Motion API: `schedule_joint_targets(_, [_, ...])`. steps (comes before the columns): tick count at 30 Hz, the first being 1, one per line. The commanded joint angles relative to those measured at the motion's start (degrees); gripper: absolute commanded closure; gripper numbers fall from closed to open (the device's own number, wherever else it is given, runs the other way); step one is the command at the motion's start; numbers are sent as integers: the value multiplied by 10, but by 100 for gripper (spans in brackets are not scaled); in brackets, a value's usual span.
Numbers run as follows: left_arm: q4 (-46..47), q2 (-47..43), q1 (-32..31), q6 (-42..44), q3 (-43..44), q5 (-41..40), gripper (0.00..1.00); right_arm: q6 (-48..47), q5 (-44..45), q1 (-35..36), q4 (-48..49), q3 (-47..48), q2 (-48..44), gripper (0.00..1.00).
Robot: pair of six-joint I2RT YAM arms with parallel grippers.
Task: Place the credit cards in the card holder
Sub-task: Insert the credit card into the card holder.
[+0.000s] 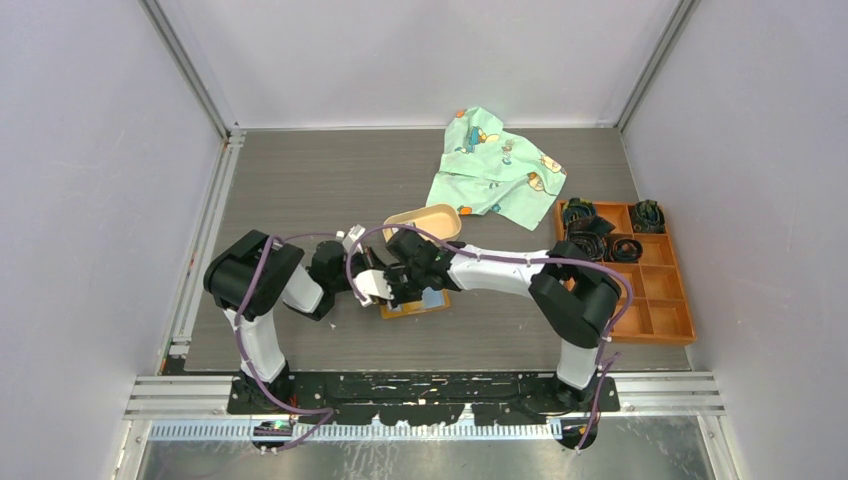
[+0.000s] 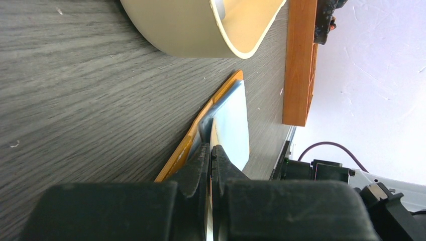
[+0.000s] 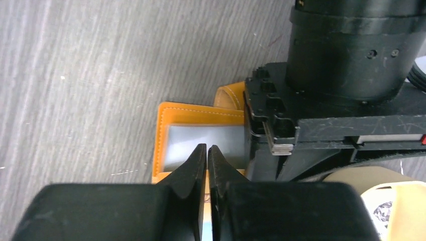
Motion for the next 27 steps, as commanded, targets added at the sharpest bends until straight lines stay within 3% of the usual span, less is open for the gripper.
schedule_joint_targets(1, [-12,3,2,28,3,-3,98,-12,32,4,52,23,7,89])
schedule_joint_targets(13, [-11,3,4,28,1,-1,94,-21,58,7,40,27,26,89])
schedule_joint_targets(27, [-25,-9,6,27,-3,-2,81,-10,103,3,39,-16,-8,90])
